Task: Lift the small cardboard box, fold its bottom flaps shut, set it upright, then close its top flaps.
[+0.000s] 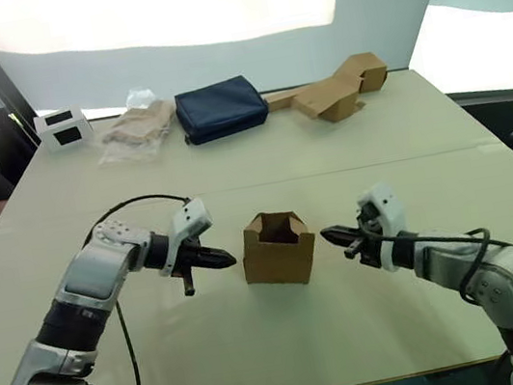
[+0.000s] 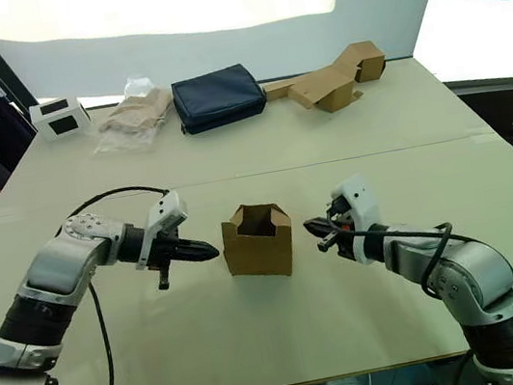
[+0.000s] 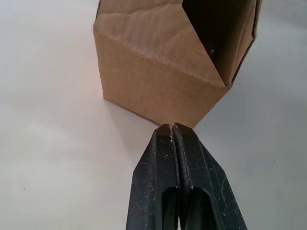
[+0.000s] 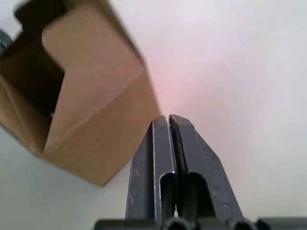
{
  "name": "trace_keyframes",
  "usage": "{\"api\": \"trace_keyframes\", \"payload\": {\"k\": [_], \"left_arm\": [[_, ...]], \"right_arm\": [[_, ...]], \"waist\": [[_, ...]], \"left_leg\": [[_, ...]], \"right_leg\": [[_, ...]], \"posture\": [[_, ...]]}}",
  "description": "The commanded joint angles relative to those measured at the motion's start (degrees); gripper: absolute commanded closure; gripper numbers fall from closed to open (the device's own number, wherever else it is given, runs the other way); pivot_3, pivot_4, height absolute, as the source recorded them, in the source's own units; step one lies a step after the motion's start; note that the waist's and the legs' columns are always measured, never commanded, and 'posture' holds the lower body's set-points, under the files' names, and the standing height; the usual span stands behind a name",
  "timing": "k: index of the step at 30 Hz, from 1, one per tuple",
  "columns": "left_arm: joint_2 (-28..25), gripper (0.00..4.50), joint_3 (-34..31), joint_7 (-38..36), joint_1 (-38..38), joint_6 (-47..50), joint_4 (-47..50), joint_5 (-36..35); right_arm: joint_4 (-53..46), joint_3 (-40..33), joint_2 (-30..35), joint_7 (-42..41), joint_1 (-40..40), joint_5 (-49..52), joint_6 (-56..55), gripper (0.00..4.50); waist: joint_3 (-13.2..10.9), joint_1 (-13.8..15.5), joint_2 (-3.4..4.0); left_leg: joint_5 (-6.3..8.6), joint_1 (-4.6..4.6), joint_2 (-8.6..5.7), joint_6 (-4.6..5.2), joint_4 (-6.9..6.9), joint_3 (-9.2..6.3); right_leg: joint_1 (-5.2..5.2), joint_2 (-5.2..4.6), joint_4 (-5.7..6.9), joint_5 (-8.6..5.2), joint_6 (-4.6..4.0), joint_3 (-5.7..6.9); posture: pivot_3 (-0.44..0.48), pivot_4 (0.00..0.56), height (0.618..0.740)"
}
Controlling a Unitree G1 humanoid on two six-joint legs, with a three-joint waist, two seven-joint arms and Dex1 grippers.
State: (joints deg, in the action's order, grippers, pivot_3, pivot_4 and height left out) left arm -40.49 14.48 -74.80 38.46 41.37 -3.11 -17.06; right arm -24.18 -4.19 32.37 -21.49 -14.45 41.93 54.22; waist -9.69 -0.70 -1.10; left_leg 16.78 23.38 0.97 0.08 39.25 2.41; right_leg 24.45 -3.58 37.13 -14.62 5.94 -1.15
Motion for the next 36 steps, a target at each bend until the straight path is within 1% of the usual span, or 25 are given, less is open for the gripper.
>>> {"api": "trace_keyframes", "payload": {"k": [1,3,5,10,13,15,22,29,33,36], "left_arm": [[1.94,4.46,-6.39,0.81,5.22,2.94,-0.11,-5.86],[4.13,4.46,-7.61,3.2,7.81,4.45,-2.54,-6.85],[5.32,4.46,-7.36,3.58,8.41,4.99,-3.28,-7.28],[9.26,4.46,-2.17,4.54,5.68,3.13,-4.93,-5.03],[9.61,4.46,0.68,4.94,3.28,1.3,-5.74,-2.7],[9.04,4.46,1.38,4.97,2.35,1.69,-4.74,-2.6],[6.77,4.46,0.55,4.87,-0.29,6.01,1.73,-5.22],[6.75,4.46,-1.61,8.04,-1.32,11.24,5.75,-8.35],[7.72,4.46,-4.76,10.17,0.98,12.99,5.67,-10.92],[7.86,4.46,-8.91,10.88,3.63,13.54,4.76,-13.6]], "right_arm": [[-2.33,-2.32,-2.31,-3.63,-1.62,2.24,-4.79,4.5],[-2.69,-0.66,-4.11,-4.26,-2.34,2.85,-5.07,4.5],[-2.4,1.82,-5.13,-5.21,-2.64,1.54,-5.71,4.5],[3.32,9.07,-7.32,-9.45,-2.51,-3.34,-9.25,4.5],[6.95,12.38,-6.71,-11.62,-1.92,-7.35,-11.68,4.5],[7.94,12.97,-6.41,-12.58,-1.76,-8.75,-12.98,4.5],[9.73,10.57,-6.52,-14.16,-3.17,-9.16,-14.49,4.5],[12.12,9.54,-5.76,-16.28,-4.45,-9.1,-15.25,4.5],[10.75,6.78,-6.26,-17.25,-5.2,-5.08,-13.31,4.5],[7.82,2.52,-7.21,-16.51,-6.38,0.4,-10.5,4.5]], "waist": [[0.0,0.06,0.0],[0.0,0.02,0.0],[0.0,0.0,0.0],[0.03,-0.13,0.02],[0.03,-0.19,0.02],[0.09,-0.1,-0.06],[0.11,-0.19,-0.04],[0.11,-0.12,-0.04],[0.1,-0.09,-0.04],[0.09,0.07,-0.06]], "left_leg": [[0.0,0.0,0.0,0.0,0.0,-0.01],[0.0,0.0,-0.01,0.01,0.0,0.0],[0.0,0.0,-0.01,0.0,0.0,-0.02],[0.0,-0.04,-0.02,0.0,-0.01,0.0],[0.0,-0.03,-0.02,0.0,0.0,0.02],[-0.01,-0.05,-0.02,-0.01,0.0,0.0],[-0.03,-0.24,0.0,-0.06,0.0,-0.01],[-0.04,-0.24,-0.01,-0.07,0.0,0.0],[-0.04,-0.24,-0.01,-0.07,0.0,-0.01],[-0.05,-0.21,0.0,-0.08,0.01,-0.02]], "right_leg": [[0.0,0.01,0.0,0.0,0.0,0.01],[0.0,0.0,-0.01,0.0,0.01,0.01],[0.0,0.02,0.01,0.0,0.01,0.03],[-0.01,0.02,0.04,0.0,0.02,0.0],[0.0,0.02,0.04,0.0,0.01,0.0],[-0.02,0.01,0.05,0.0,0.01,0.01],[-0.17,0.02,0.1,0.0,0.0,-0.03],[-0.18,0.01,0.09,0.0,0.0,-0.05],[-0.18,0.01,0.1,0.0,0.0,-0.05],[-0.17,-0.01,0.09,0.01,0.0,-0.05]], "posture": [[0.0,0.15,0.74],[0.0,0.15,0.74],[0.0,0.15,0.74],[0.0,0.15,0.74],[0.0,0.15,0.74],[0.0,0.15,0.74],[0.0,0.15,0.74],[0.0,0.15,0.74],[0.0,0.15,0.74],[0.0,0.15,0.74]]}}
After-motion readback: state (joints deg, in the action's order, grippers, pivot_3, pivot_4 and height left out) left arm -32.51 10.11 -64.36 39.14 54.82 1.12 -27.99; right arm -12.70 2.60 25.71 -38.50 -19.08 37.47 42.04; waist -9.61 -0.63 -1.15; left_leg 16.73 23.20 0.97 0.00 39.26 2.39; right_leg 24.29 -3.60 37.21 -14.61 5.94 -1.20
